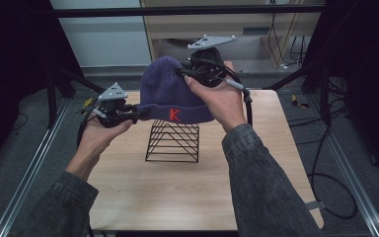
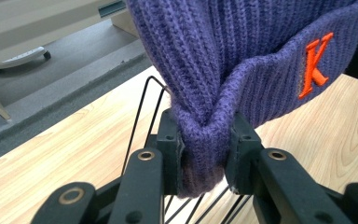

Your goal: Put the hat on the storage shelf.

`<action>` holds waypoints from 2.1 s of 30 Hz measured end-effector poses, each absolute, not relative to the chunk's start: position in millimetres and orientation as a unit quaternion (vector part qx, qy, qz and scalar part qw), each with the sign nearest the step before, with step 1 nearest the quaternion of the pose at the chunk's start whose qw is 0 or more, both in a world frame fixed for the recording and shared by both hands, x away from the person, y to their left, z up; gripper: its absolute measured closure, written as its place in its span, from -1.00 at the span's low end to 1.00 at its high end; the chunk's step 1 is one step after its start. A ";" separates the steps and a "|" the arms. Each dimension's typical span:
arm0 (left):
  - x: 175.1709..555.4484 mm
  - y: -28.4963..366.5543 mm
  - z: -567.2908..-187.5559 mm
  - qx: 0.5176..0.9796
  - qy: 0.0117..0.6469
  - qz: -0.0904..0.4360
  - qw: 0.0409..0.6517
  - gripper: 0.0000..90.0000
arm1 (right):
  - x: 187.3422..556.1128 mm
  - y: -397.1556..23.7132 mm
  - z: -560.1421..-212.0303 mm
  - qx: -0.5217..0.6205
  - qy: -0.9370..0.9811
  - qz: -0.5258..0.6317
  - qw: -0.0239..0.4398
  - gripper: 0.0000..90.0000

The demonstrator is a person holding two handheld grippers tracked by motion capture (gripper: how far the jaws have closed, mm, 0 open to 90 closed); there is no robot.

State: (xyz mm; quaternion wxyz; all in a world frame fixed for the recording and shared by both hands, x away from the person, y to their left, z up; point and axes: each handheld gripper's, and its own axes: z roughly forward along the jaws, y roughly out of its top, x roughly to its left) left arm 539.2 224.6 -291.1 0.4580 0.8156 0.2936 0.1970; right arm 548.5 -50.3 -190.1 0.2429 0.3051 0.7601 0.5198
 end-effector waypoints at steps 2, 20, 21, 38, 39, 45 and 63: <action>537.9 225.1 -289.9 0.817 0.292 0.199 0.455 0.56 | 550.0 -50.3 -191.9 0.308 0.760 0.518 0.242 0.72; 545.4 233.2 -298.6 0.813 0.316 0.206 0.443 0.56 | 566.0 -46.9 -216.6 0.327 0.762 0.509 0.231 0.71; 546.1 233.5 -301.7 0.814 0.317 0.203 0.442 0.56 | 568.2 -46.9 -220.3 0.331 0.761 0.509 0.227 0.71; 542.3 235.5 -320.7 0.821 0.318 0.194 0.432 0.56 | 568.2 -41.9 -244.2 0.332 0.779 0.487 0.213 0.69; 542.8 237.4 -324.9 0.820 0.321 0.192 0.432 0.56 | 568.4 -39.9 -247.2 0.329 0.781 0.488 0.211 0.69; 542.6 240.0 -331.8 0.821 0.325 0.189 0.431 0.56 | 567.4 -37.8 -252.6 0.327 0.786 0.480 0.211 0.68; 539.9 241.4 -344.5 0.825 0.322 0.188 0.424 0.56 | 563.5 -45.3 -265.8 0.329 0.793 0.472 0.201 0.68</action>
